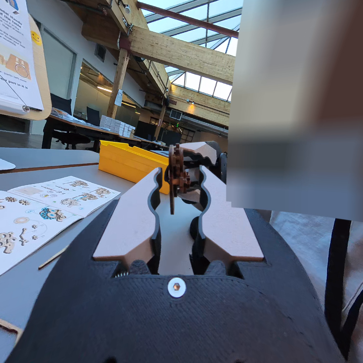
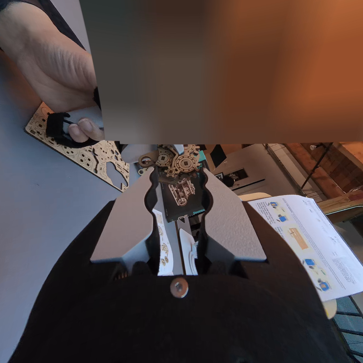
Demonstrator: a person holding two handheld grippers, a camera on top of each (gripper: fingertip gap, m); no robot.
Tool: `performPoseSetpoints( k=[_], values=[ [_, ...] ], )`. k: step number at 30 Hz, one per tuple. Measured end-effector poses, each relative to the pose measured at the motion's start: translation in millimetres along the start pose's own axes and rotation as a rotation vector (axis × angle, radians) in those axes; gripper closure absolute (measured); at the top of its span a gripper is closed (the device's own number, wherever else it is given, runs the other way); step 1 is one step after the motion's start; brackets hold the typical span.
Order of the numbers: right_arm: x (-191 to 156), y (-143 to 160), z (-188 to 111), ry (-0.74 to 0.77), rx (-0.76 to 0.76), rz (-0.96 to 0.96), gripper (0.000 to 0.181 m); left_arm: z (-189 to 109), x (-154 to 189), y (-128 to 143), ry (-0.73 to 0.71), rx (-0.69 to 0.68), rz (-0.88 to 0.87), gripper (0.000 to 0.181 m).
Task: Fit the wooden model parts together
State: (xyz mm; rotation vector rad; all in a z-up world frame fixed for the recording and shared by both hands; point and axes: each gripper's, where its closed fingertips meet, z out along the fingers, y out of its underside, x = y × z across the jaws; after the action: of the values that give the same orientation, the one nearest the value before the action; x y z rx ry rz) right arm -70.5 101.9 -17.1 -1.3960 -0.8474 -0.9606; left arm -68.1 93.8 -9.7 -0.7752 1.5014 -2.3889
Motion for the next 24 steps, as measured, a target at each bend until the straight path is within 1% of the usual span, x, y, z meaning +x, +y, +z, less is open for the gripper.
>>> performPoseSetpoints(
  k=[2, 6, 11, 15, 19, 22, 23, 24],
  values=[
    [-5, -1, 2, -0.004, -0.007, -0.002, 0.144, 1, -2, 8, -0.005, -0.038, -0.019, 0.165],
    [-11, 9, 7, -0.015, -0.036, 0.040, 0.143, -1, -12, 14, -0.032, -0.094, -0.124, 0.165],
    [-20, 10, 9, -0.038, -0.042, -0.033, 0.140, -3, -20, 24, -0.056, -0.155, -0.216, 0.166],
    [-26, 11, 10, -0.085, -0.035, 0.004, 0.144, -2, -19, 28, -0.042, -0.174, -0.239, 0.166],
    [-26, 13, 9, -0.107, -0.026, 0.065, 0.143, -2, -19, 29, -0.040, -0.180, -0.235, 0.166],
    [-26, 13, 9, -0.107, -0.016, 0.061, 0.143, -2, -19, 29, -0.044, -0.189, -0.225, 0.166],
    [-26, 13, 10, -0.111, -0.018, 0.058, 0.142, -2, -20, 30, -0.048, -0.197, -0.223, 0.166],
    [-26, 14, 10, -0.108, -0.017, 0.062, 0.136, -3, -20, 30, -0.050, -0.202, -0.221, 0.166]
  ],
)
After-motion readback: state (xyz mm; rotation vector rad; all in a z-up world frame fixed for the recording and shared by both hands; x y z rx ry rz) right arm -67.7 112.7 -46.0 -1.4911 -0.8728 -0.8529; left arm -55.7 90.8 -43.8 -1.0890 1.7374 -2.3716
